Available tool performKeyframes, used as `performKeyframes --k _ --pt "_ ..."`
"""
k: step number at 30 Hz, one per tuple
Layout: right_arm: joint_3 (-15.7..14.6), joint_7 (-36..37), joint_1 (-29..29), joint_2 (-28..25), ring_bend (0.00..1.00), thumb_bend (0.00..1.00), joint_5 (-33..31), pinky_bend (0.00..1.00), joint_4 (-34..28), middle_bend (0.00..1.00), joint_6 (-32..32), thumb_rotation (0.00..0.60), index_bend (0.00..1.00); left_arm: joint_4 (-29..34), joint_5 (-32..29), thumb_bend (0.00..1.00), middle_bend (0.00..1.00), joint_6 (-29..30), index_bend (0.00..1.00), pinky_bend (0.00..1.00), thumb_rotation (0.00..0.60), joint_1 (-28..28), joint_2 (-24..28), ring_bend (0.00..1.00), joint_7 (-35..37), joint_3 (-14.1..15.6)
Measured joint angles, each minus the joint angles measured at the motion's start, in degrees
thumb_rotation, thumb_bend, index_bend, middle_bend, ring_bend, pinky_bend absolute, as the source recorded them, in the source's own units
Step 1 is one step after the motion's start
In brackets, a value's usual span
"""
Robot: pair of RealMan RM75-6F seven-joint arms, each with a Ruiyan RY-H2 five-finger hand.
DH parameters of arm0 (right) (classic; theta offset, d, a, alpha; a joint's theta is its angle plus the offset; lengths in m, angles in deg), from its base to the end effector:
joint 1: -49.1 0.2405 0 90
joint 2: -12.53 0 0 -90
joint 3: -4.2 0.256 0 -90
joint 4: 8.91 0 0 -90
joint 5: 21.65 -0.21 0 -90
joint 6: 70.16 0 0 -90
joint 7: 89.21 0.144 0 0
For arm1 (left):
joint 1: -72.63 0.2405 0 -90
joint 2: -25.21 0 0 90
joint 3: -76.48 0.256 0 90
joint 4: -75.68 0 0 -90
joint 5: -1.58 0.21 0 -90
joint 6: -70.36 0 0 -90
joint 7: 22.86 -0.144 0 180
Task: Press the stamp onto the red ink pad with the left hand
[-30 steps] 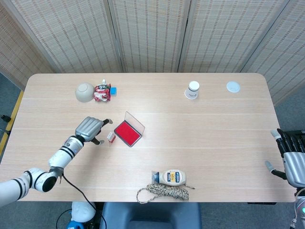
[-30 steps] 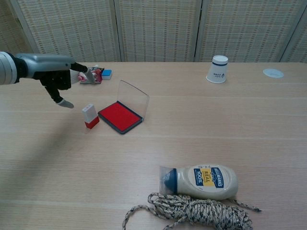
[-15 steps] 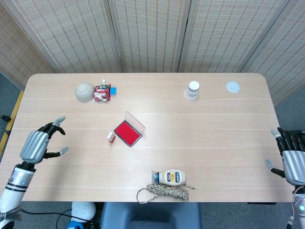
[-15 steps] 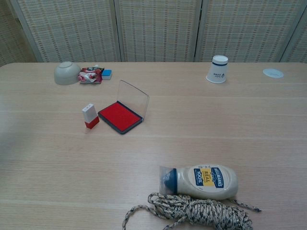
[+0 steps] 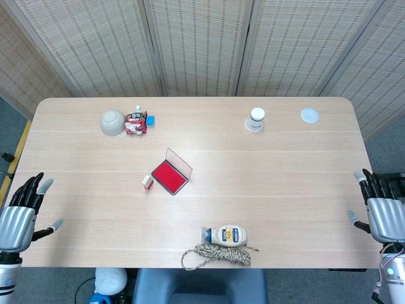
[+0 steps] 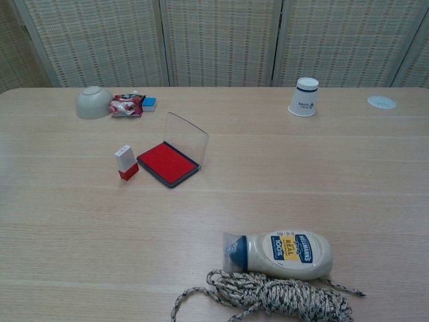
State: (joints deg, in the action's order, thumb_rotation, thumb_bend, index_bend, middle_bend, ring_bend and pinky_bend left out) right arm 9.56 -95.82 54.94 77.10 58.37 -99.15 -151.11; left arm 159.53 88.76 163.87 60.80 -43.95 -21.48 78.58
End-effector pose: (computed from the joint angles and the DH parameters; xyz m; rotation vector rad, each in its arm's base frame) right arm -0.3283 -0.1956 0.1631 1.3617 -0.8542 0.7502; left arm -0.3036 0.2027 0.1507 -1.4432 -0.7374 -1.0233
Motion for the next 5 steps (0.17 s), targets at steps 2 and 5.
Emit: performKeyframes --k 2,5 --pt "-0.1 0.2 0.1 -0.1 0.0 0.28 0.2 0.0 -0.2 0.0 0.1 0.6 0.0 0.4 -0.1 0.21 0.0 -1.2 0.0 0.18 0.597 0.4 0.5 0.0 1.3 -0.1" --pt "-0.1 0.4 0.1 -0.1 0.0 0.28 0.9 0.0 -0.4 0.0 -0.2 0.6 0.0 0.8 0.4 0.21 0.0 -1.6 0.0 0.17 0.598 1.2 1.0 0.0 1.7 -0.2"
